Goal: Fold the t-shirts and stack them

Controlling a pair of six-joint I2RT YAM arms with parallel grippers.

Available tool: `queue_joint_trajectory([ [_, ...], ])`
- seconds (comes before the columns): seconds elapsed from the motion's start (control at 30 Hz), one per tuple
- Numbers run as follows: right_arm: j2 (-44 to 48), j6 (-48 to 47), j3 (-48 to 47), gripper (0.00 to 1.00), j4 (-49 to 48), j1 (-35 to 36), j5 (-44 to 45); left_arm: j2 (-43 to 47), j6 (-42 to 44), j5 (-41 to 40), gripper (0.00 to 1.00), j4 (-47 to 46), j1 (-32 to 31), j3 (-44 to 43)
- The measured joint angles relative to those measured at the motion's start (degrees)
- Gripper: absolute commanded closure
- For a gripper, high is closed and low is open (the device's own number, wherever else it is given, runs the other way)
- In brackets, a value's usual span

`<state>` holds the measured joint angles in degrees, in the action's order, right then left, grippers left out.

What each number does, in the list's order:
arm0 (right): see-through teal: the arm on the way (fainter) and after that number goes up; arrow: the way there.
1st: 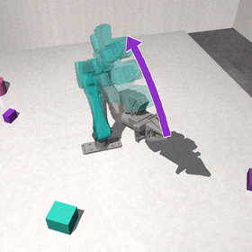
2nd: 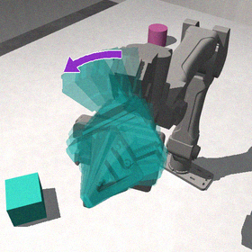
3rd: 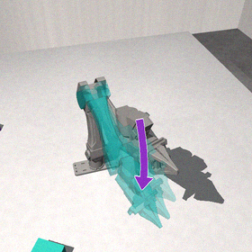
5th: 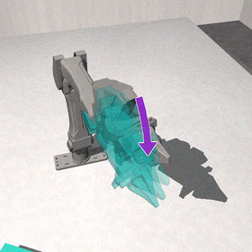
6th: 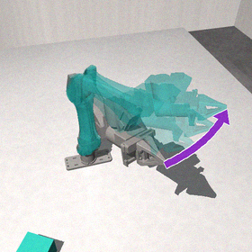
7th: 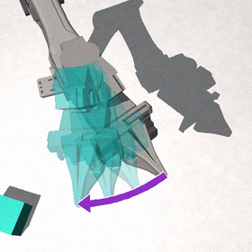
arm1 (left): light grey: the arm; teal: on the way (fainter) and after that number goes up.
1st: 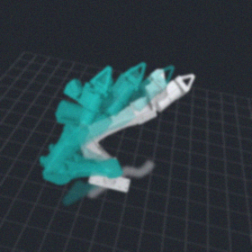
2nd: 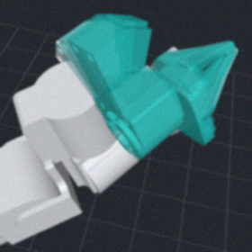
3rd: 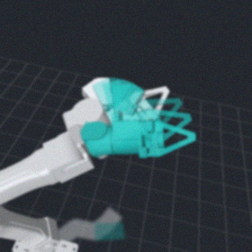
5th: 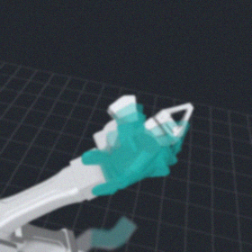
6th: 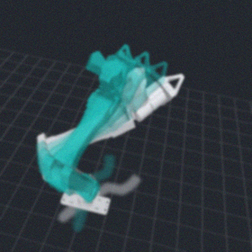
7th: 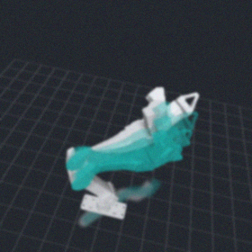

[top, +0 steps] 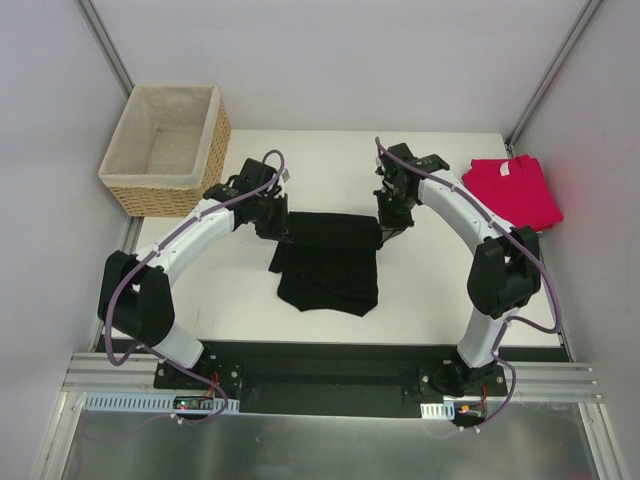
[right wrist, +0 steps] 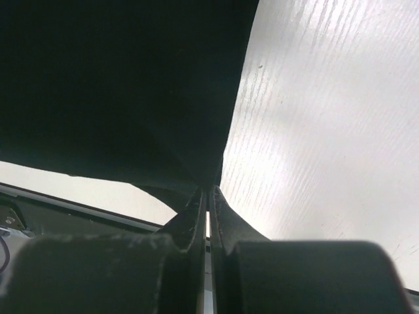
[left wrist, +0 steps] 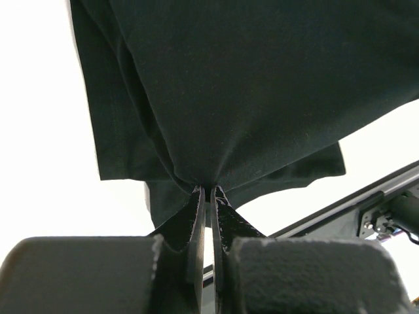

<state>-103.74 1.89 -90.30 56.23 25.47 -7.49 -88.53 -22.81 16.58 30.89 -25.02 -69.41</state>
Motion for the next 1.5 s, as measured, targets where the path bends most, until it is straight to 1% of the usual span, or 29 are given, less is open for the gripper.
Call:
queue_joint_trajectory([
  [0.27,3.17,-0.09,-2.45,0.99,1.57,-0.81,-0.02,3.13,0.52,-0.04,1.00,2.03,0.00,-3.63],
  [0.83,5.49,0.00,-2.36,0.99,2.91,-0.83,-0.48,4.68,0.74,0.00,1.00,3.34,0.00,-2.43],
  [1.03,8.59,0.85,2.45,0.99,2.29,-0.83,-1.55,4.96,0.26,1.42,1.00,3.21,0.00,0.74],
  [1.33,16.20,4.55,15.76,0.99,-1.86,0.55,-4.44,8.48,-0.83,2.78,1.00,2.60,-0.02,7.19],
  [1.5,19.56,6.05,18.03,0.99,-2.49,2.56,-4.74,10.40,-0.90,2.69,1.00,2.62,0.00,7.67],
])
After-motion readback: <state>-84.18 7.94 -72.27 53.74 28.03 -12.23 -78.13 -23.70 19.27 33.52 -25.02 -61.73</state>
